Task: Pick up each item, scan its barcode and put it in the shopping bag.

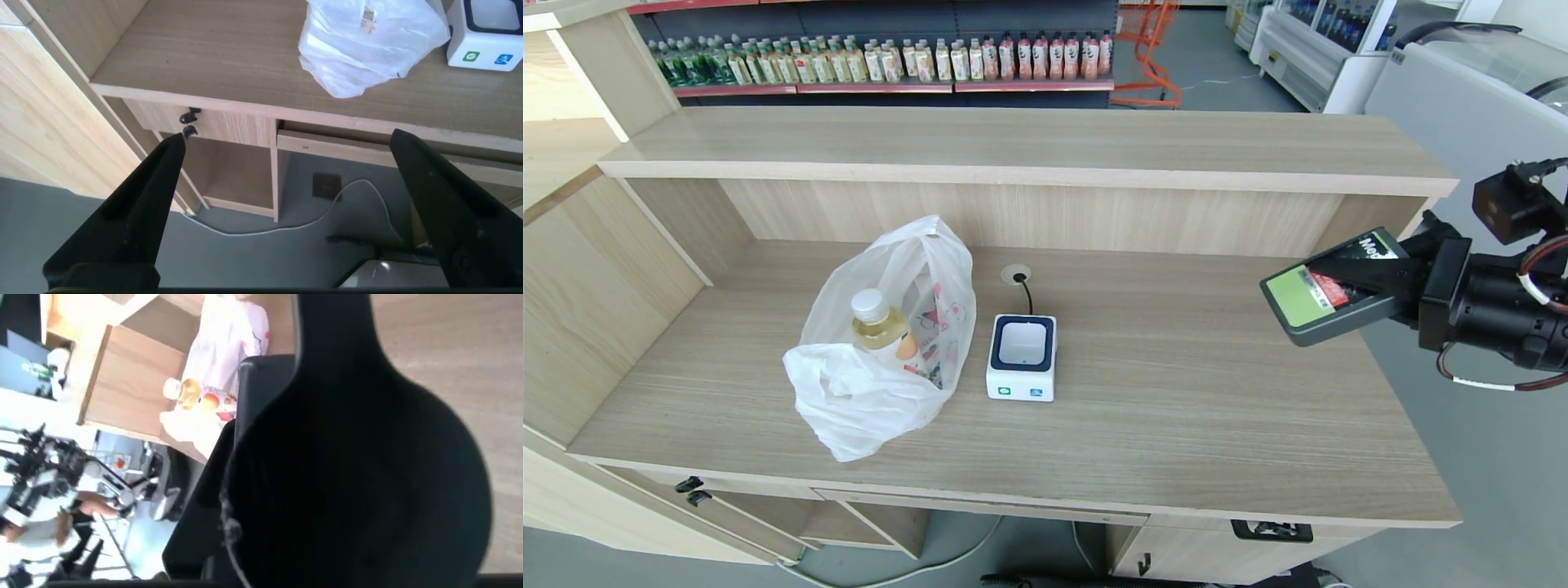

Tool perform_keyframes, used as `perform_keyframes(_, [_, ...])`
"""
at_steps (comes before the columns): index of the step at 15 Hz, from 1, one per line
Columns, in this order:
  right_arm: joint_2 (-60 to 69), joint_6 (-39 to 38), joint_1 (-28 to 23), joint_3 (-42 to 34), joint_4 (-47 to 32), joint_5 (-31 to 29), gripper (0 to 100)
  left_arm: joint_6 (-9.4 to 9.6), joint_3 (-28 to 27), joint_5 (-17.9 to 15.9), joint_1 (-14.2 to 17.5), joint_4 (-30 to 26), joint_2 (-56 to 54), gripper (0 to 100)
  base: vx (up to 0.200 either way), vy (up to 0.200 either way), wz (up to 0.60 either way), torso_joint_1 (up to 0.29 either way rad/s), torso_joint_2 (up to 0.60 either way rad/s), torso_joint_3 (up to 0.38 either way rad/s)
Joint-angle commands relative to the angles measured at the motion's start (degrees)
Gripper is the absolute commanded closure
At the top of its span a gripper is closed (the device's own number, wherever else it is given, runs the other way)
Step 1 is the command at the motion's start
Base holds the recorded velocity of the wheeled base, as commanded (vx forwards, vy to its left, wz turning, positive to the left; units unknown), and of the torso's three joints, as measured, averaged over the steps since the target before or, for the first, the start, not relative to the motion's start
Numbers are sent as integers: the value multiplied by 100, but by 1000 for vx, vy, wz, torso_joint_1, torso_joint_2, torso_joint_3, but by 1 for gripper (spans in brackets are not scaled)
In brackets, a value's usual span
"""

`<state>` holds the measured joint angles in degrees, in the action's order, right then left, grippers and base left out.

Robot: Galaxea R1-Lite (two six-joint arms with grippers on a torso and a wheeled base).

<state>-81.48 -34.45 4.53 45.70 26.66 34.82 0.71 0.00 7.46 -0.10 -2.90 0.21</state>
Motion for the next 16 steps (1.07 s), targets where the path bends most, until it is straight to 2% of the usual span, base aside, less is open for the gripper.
perform_keyframes(1, [-122,-53,91,53,-12,-45,100,0,0,1,1,0,-3,0,0,0,0,0,0,0])
perform_keyframes(8, [-70,-53,91,-141,-12,-36,100,0,0,1,1,0,-3,0,0,0,0,0,0,0])
perform_keyframes(16, [-17,-53,109,-264,-12,-36,100,0,0,1,1,0,-3,0,0,200,0,2,1,4])
